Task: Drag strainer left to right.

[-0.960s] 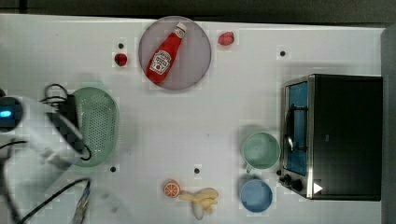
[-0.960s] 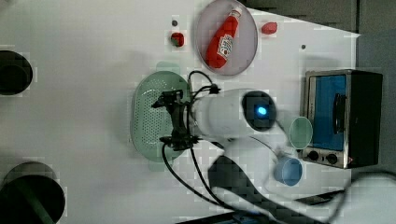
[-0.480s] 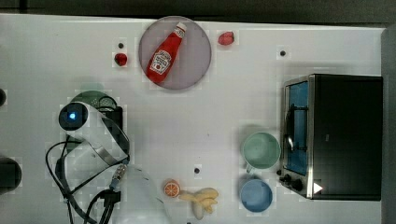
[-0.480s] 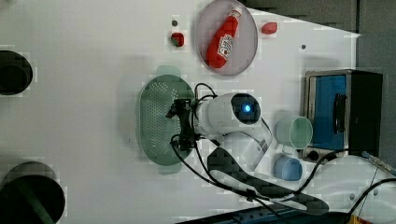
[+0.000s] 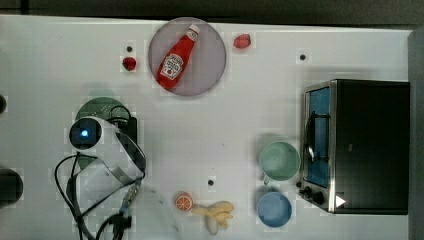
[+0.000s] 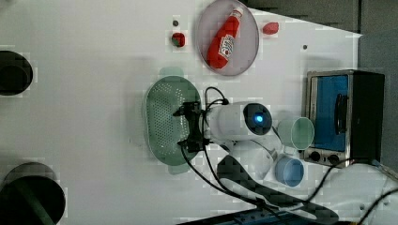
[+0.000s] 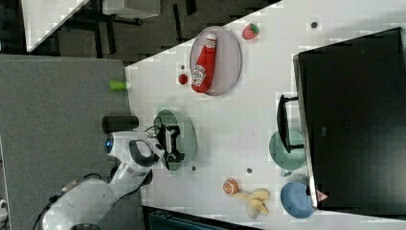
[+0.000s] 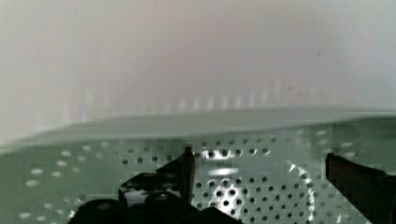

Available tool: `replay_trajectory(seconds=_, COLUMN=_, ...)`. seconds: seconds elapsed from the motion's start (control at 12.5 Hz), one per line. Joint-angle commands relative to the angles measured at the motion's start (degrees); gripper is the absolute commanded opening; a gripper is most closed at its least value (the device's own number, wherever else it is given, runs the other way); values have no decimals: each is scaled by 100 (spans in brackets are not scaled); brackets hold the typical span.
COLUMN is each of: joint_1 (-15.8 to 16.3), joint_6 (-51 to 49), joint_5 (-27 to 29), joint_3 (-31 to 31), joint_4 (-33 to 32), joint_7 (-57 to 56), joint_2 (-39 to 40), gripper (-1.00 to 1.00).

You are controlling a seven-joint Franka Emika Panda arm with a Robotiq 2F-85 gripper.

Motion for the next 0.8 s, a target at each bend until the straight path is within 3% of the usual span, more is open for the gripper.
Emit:
replay_trajectory(seconds=0.08, joint_1=-316, joint_6=108, joint_5=76, joint_3=-89, joint_4=-325, joint_7=71, joint_2=-528, gripper=100)
replay_trajectory(seconds=0.8, joint_1=-1005, joint_6=626, joint_5=74, joint_3=-564, joint_4=-1103, joint_7=-1014, joint_2=-925, gripper=100)
